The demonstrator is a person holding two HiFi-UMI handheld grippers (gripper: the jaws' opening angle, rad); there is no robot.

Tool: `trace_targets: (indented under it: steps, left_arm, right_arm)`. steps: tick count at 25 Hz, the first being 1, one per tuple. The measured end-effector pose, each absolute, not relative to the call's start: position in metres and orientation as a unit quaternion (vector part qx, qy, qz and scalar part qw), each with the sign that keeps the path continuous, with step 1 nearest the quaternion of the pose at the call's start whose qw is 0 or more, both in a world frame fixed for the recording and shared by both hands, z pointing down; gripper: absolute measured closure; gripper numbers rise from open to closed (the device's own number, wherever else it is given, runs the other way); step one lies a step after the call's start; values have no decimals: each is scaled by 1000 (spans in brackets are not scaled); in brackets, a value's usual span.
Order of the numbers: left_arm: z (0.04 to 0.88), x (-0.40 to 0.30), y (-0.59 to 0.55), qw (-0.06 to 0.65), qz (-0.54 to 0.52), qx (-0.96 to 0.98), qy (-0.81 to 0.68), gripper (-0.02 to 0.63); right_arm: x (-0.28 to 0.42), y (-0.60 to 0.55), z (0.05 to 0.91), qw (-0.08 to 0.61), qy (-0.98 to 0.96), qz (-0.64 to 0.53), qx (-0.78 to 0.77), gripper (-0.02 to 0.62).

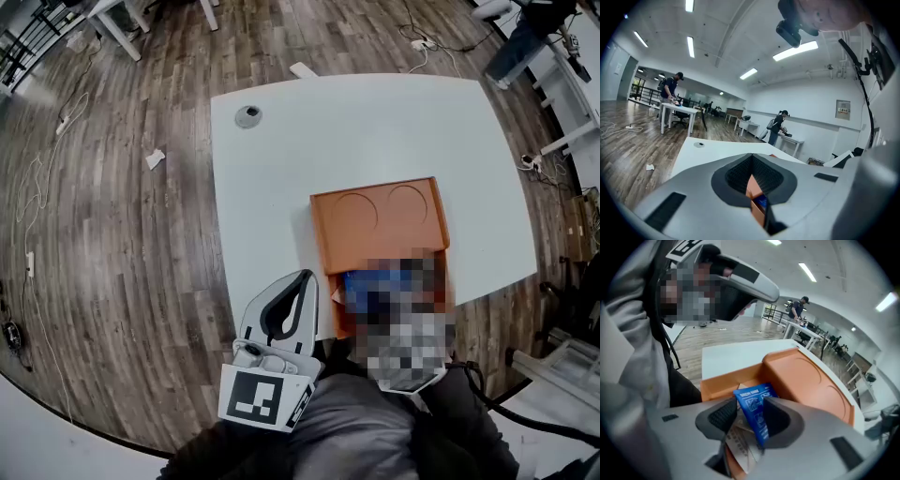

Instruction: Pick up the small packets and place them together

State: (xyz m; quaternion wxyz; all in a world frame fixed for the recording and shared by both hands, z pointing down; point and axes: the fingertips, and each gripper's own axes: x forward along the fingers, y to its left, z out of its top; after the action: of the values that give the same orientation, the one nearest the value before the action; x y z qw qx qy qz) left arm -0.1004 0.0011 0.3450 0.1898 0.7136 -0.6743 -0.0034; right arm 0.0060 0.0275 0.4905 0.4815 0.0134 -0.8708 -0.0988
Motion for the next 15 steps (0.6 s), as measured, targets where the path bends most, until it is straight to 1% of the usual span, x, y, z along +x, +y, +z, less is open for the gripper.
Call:
trace_targets:
  steps: [3,5,7,9,13,15]
  left_arm:
    - [354,-106,-2,201,1,715,-670,604]
    - [358,-106,-2,206,4,717,-666,604]
    - [358,-103,-1,206,4,721,-662,604]
    - [356,-95,1,204,5,724,-659,604]
    - [348,-81,11,193,7,727,-659,604]
    - [343,-74,15,185,8,728,-660,604]
  right_arm:
    - [-6,23,479,458,-881,-112,29,460]
    - [-11,16,466,438,-889,-121,50,521]
    - [-11,11,456,422,-896,-119,70,561]
    - [-7,11,449,409,-901,-116,84,565]
    - [3,13,427,373,-907,-155,122,588]
    - [8,13,414,350,-913,-161,137,588]
